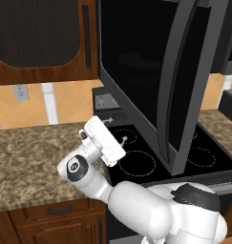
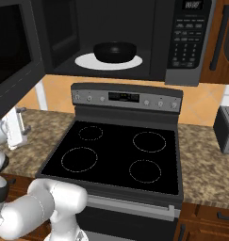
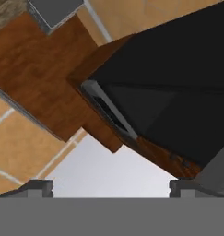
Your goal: Open the microwave, place the bowl with waffle inside the microwave, then close the microwave door and turn it on.
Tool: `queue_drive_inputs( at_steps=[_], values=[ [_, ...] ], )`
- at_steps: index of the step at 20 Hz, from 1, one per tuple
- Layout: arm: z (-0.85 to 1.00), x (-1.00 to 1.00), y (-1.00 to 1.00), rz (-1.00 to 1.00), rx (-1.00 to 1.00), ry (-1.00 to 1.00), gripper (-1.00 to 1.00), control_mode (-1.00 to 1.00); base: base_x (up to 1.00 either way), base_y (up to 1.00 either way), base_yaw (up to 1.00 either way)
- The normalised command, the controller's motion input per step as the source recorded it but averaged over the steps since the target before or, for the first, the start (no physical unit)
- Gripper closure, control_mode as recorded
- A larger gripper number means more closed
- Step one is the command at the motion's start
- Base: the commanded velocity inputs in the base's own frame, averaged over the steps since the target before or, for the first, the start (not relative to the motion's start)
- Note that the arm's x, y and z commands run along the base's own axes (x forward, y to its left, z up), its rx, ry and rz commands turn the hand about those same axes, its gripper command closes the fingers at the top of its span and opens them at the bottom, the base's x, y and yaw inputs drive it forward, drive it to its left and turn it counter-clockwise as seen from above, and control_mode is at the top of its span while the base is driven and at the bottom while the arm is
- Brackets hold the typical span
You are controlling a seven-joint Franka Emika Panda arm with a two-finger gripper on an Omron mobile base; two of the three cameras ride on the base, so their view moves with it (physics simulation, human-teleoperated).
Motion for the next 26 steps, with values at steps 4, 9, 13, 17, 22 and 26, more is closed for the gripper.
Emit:
queue_drive_inputs(
  at_steps=[4,9,13,17,22,26],
  values=[
    [0.39,-0.78,0.09,0.0,0.1,-0.43,-1.0,-1.0,0.0,0.0,0.0],
    [0.79,-0.75,0.0,0.0,0.02,-0.44,-1.0,-1.0,0.0,0.0,0.0],
    [0.88,-0.69,0.0,0.0,0.0,-0.4,-1.0,-1.0,0.0,0.0,0.0],
    [0.57,-0.75,0.09,0.0,-0.04,-0.22,-1.0,-1.0,0.0,0.0,0.0],
    [0.35,-0.64,0.27,0.0,-0.1,-0.06,1.0,-1.0,0.0,0.0,0.0],
    [0.46,-0.18,0.0,0.0,-0.02,-0.01,1.0,-1.0,0.0,0.0,0.0]
  ],
)
